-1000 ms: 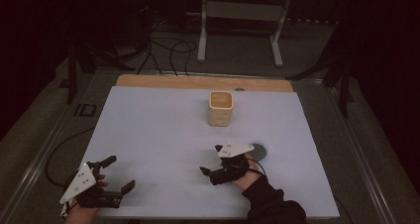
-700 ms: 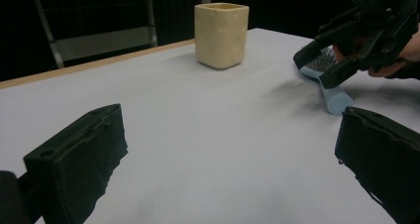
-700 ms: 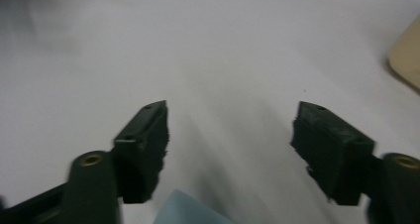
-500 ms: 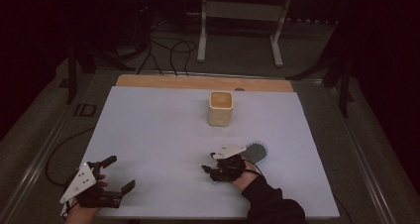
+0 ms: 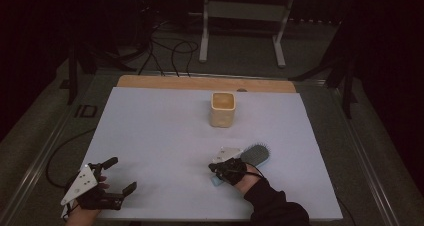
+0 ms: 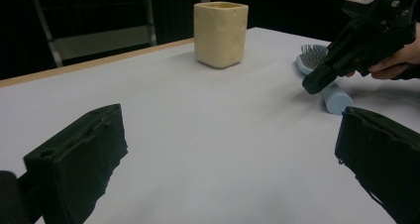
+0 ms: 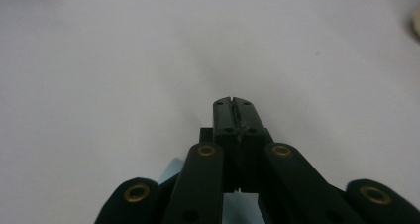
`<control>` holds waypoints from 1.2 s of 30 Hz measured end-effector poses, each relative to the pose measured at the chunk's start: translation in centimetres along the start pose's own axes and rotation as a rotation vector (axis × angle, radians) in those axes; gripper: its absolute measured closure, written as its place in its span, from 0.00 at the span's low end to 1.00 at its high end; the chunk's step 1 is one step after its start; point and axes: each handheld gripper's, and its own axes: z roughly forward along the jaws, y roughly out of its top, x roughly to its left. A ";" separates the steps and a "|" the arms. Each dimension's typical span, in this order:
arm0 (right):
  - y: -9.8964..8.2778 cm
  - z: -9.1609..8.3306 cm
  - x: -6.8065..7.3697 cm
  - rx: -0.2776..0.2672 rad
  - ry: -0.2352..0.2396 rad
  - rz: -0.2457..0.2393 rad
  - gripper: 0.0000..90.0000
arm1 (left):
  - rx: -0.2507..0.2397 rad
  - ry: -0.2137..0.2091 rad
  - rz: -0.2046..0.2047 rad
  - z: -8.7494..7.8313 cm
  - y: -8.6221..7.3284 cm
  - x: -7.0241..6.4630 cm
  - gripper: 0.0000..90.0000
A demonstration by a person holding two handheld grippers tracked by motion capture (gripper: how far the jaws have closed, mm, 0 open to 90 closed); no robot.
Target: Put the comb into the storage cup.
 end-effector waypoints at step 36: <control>-5.7 -5.6 0.4 0.114 -0.020 0.052 1.00 | 0.002 -0.001 -0.004 0.1 0.0 0.0 0.00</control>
